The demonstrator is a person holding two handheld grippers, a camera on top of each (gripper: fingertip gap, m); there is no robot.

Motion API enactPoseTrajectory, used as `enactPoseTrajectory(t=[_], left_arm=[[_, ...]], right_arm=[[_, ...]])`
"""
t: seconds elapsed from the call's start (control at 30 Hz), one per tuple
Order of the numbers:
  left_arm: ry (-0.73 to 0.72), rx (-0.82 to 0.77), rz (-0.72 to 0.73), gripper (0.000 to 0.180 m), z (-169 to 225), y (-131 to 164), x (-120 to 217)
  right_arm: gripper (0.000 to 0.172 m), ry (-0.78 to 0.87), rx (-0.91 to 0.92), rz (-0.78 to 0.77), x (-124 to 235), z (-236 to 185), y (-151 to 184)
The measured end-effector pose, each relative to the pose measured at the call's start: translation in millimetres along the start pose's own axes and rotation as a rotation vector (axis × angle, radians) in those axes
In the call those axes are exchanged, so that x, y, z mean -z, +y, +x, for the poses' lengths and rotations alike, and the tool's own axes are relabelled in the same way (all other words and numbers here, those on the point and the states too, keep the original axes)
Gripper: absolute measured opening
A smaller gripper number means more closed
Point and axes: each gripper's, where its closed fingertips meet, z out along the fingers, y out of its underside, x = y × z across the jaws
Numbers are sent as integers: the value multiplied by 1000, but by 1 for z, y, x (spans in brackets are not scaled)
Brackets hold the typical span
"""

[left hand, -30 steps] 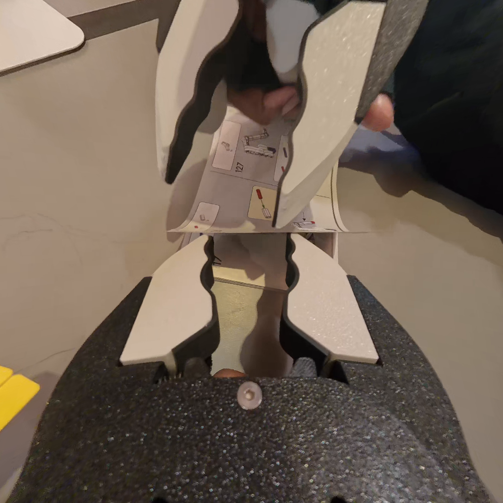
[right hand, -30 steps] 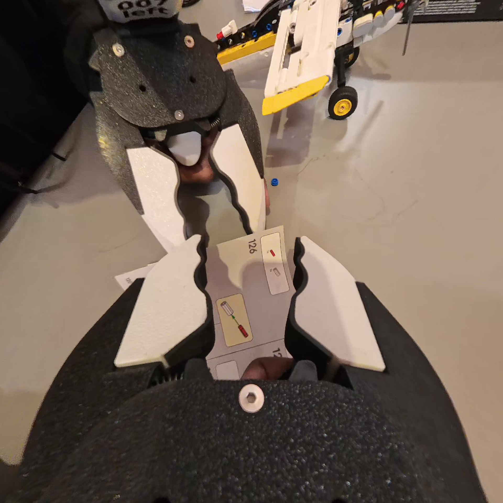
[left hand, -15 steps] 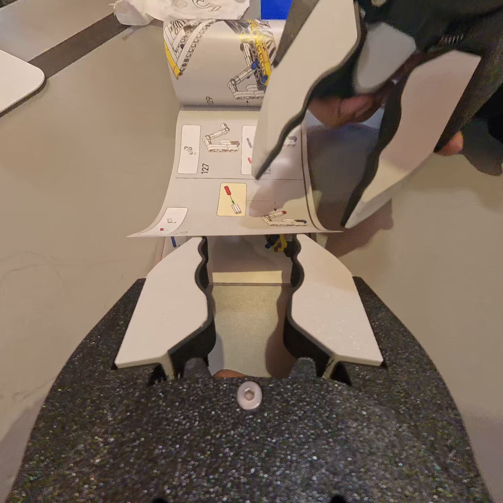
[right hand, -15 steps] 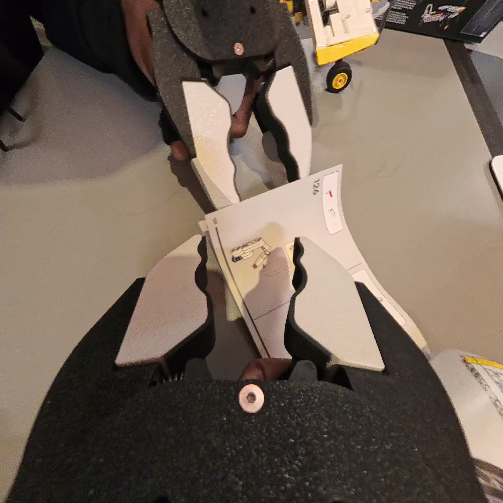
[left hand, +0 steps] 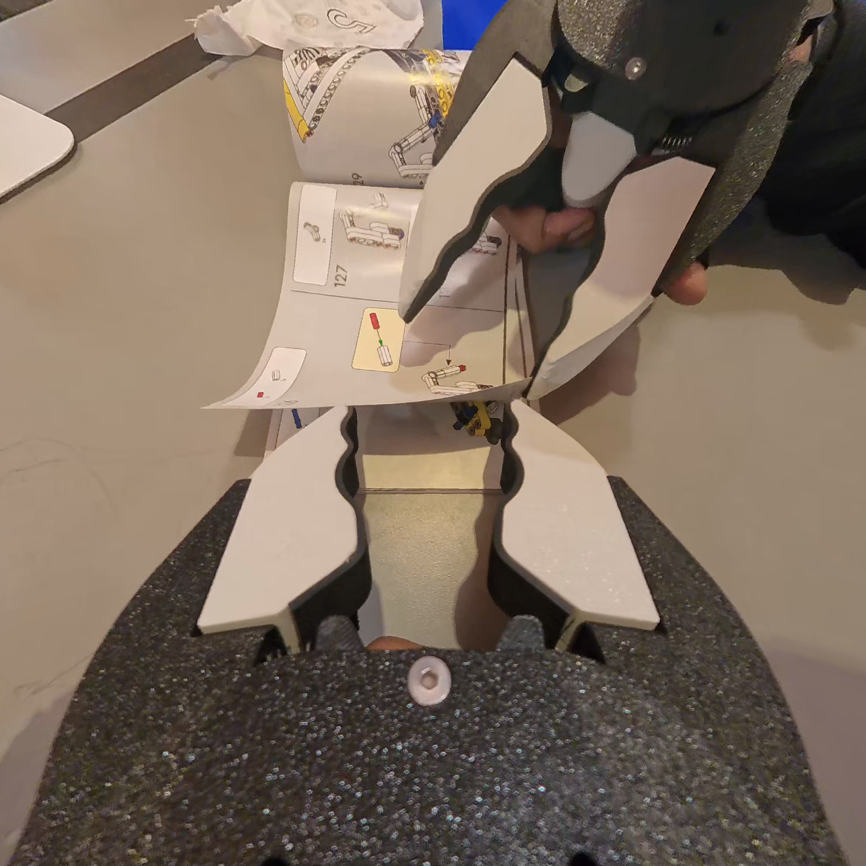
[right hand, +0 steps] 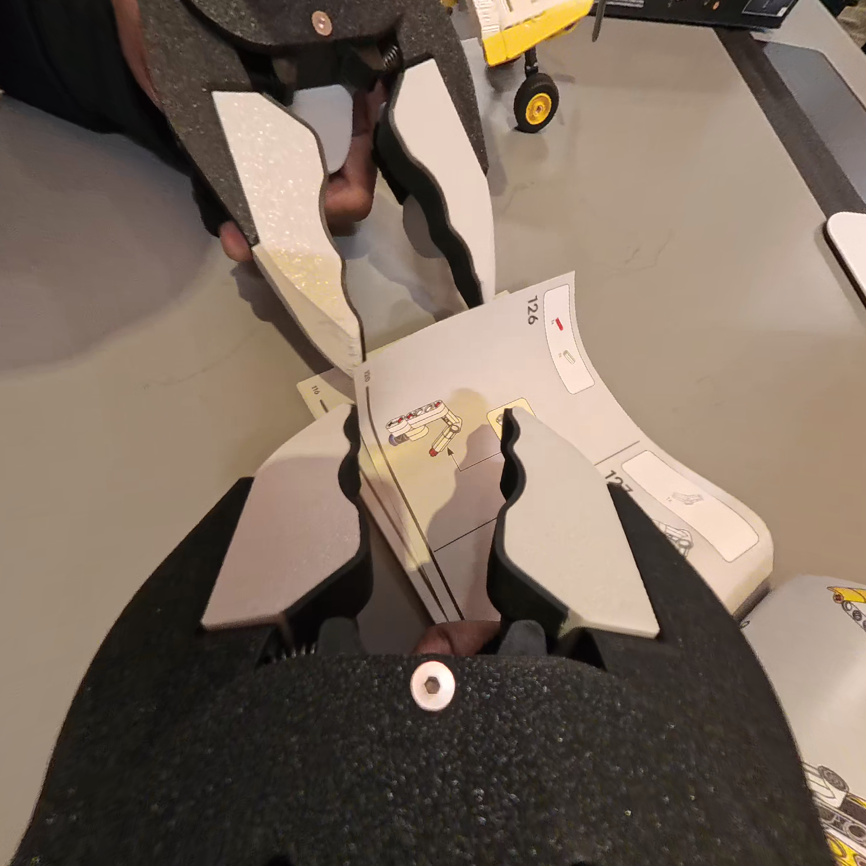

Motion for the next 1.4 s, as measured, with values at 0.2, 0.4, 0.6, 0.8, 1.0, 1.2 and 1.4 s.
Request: enactPoseTrajectory(t=[0.2,0.4,0.6,0.8,1.0,1.2,1.4], left_arm=[[13,14,4,61,0,0,0],[18,9,3,61,2,0,0],[17,22,4,61,1,0,0],[16,41,3,61,-1,0,-1],[5,60,3,60,-3,-1,-2],[-6,92,9,59,-5,-3,-5],[-13,113,-3,58,-7,-2,-6]], right_arm=[[58,23,-15,-8,-1,4,1],[57,58,-18,-11,-1,7,2],[56,93,-5,-13,-1,9,2],[56,112,9,-10,0,9,1],[56,138,20,-8,0,11,1],[56,155,51,1,1,9,0],[57,158,64,1,1,8,-1]])
